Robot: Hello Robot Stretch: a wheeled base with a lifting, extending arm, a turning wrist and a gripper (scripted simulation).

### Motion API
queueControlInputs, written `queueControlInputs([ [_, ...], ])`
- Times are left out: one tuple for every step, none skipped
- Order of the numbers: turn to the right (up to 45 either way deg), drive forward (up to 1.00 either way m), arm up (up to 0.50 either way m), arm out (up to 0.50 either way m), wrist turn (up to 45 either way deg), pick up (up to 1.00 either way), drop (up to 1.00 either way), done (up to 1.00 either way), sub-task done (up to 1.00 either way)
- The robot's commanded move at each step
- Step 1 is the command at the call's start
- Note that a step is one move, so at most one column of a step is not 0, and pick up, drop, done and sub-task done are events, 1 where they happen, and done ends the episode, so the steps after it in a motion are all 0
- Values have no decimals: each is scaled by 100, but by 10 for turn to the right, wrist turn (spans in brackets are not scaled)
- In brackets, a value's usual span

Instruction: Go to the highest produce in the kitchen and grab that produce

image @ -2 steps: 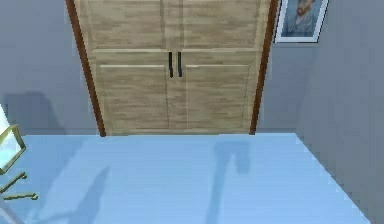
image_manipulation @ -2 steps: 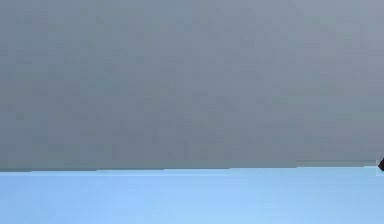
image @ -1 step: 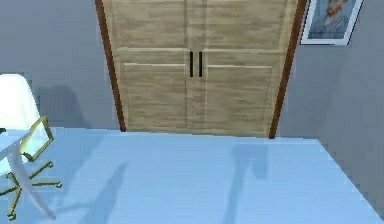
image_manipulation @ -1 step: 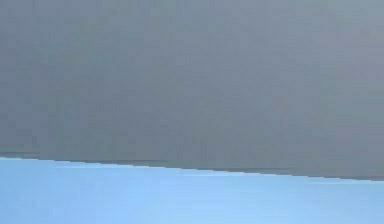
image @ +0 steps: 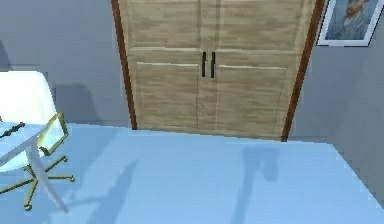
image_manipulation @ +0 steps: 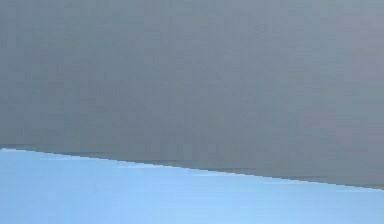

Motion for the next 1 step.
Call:
queueControlInputs([
  [0,55,0,0,0,0,0,0,0],
])
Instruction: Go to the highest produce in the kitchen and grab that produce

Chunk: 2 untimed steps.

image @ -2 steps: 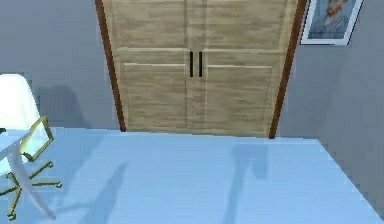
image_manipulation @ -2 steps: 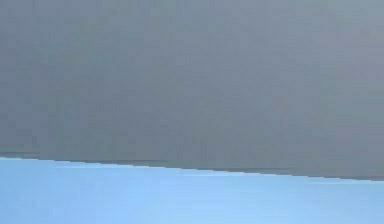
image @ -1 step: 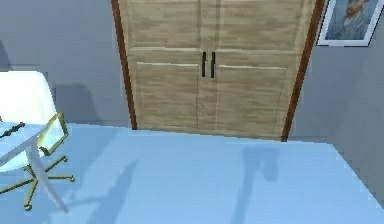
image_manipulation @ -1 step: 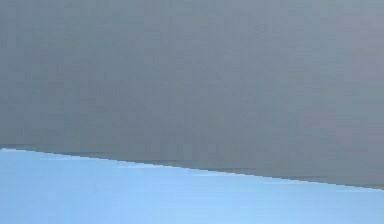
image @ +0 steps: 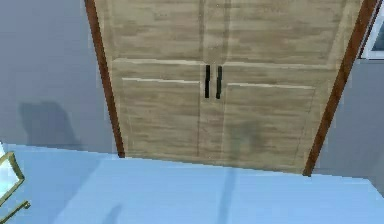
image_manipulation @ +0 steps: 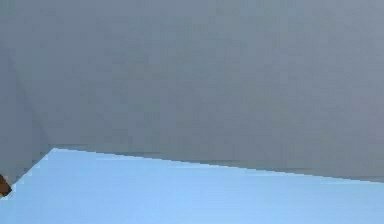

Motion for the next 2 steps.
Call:
queueControlInputs([
  [-420,0,0,0,0,0,0,0,0],
  [0,40,0,0,0,0,0,0,0],
])
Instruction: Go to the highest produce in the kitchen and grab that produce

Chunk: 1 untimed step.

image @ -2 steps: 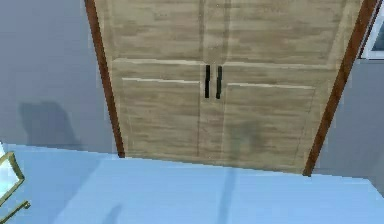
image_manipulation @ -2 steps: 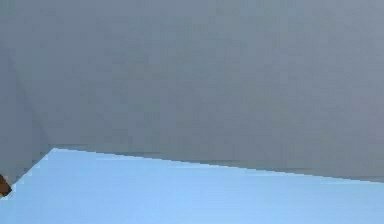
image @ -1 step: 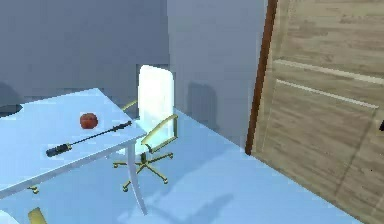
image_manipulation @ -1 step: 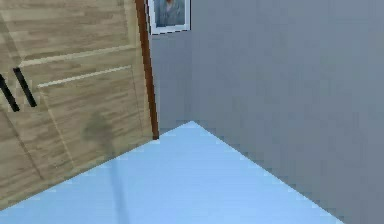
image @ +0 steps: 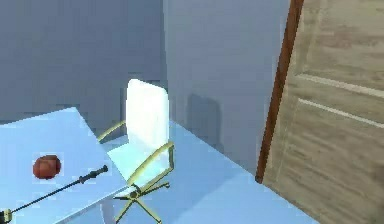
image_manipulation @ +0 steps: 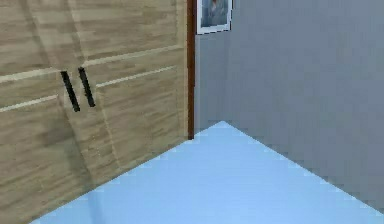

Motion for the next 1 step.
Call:
queueControlInputs([
  [450,0,0,0,0,0,0,0,0],
])
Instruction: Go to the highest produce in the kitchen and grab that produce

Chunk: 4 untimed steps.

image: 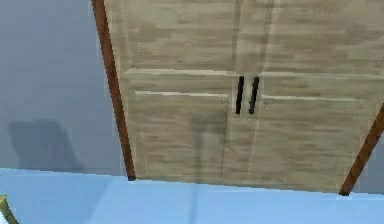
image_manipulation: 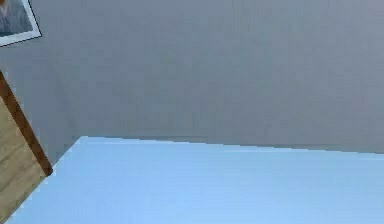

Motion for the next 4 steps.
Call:
queueControlInputs([
  [450,0,0,0,0,0,0,0,0],
  [450,0,0,0,0,0,0,0,0],
  [390,0,0,0,0,0,0,0,0],
  [0,35,0,0,0,0,0,0,0],
])
